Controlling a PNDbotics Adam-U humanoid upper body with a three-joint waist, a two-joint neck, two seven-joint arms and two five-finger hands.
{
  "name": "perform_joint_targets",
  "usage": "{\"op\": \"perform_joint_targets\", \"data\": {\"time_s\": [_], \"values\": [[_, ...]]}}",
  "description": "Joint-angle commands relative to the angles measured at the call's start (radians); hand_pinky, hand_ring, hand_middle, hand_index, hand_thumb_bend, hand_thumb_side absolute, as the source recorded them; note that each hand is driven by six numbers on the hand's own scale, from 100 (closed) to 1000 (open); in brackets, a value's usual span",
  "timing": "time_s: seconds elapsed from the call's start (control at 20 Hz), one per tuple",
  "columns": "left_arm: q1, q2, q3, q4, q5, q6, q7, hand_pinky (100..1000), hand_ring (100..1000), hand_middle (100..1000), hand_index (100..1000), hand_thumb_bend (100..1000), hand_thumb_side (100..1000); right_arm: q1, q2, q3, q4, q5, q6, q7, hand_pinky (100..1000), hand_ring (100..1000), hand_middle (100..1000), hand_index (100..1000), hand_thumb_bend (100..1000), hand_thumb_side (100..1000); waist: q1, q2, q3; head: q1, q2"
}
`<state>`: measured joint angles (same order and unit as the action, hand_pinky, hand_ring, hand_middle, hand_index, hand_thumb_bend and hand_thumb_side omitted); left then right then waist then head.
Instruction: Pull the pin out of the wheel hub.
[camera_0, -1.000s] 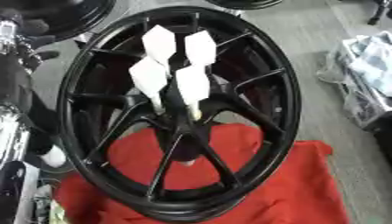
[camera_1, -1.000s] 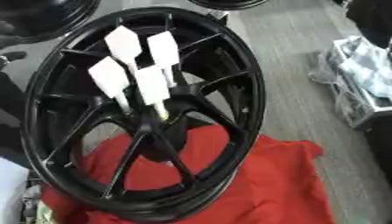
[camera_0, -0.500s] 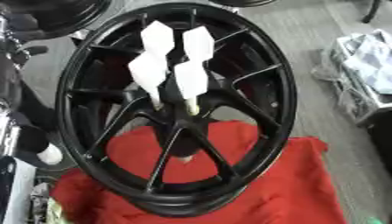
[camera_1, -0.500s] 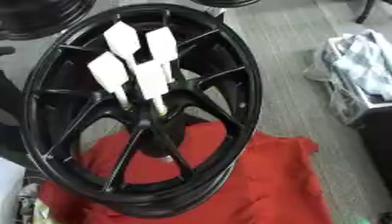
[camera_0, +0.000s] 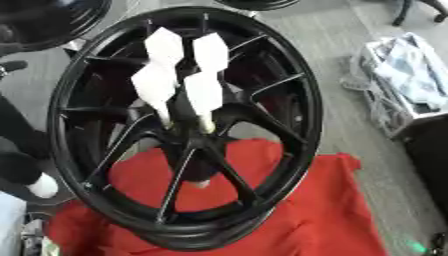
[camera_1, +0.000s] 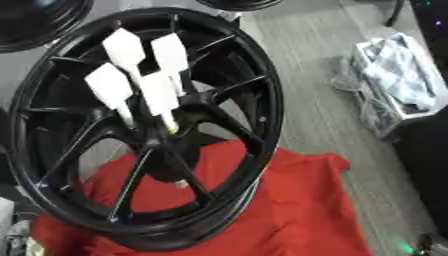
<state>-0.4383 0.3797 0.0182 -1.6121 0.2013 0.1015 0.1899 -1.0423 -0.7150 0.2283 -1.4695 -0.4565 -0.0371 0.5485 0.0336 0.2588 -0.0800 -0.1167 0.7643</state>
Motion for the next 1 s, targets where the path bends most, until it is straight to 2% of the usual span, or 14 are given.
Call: {"op": "perform_joint_targets", "data": {"time_s": [0.05,0.25,0.4,0.55,0.7,0.85,1.0], "values": [[-0.001,0.046,0.022,-0.008,0.009,-0.004,0.015,708,752,720,726,161,825,-0.034,0.004,0.039,-0.059,0.041,-0.042,0.056,906,823,814,878,100,384,-0.003,-0.035,-0.005,0.007,0.006],[0.011,0.065,0.03,0.002,0.014,-0.006,0.023,708,753,720,725,158,827,-0.04,0.006,0.084,-0.171,0.111,-0.108,0.148,892,823,812,875,100,273,-0.003,-0.039,-0.013,0.016,0.006],[0.019,0.08,0.032,0.012,0.015,-0.008,0.026,708,753,720,725,156,828,-0.047,0.008,0.112,-0.245,0.163,-0.147,0.217,882,819,806,871,100,228,-0.006,-0.04,-0.019,0.025,0.006],[0.023,0.095,0.033,0.021,0.013,-0.011,0.027,708,753,720,724,155,829,-0.055,0.012,0.146,-0.283,0.229,-0.185,0.281,875,813,797,870,100,233,-0.011,-0.04,-0.024,0.032,0.006],[0.028,0.108,0.035,0.028,0.012,-0.014,0.029,708,753,720,725,154,830,-0.053,0.025,0.168,-0.29,0.291,-0.227,0.337,869,809,792,866,100,279,-0.017,-0.04,-0.027,0.036,0.006],[0.032,0.117,0.038,0.032,0.013,-0.017,0.031,708,754,720,725,152,828,-0.05,0.034,0.188,-0.277,0.343,-0.258,0.356,875,814,798,871,100,346,-0.019,-0.041,-0.027,0.039,0.006],[0.035,0.121,0.039,0.033,0.013,-0.019,0.032,708,754,720,724,151,828,-0.042,0.054,0.206,-0.246,0.391,-0.281,0.358,880,816,801,873,100,351,-0.019,-0.042,-0.025,0.039,0.006]]}}
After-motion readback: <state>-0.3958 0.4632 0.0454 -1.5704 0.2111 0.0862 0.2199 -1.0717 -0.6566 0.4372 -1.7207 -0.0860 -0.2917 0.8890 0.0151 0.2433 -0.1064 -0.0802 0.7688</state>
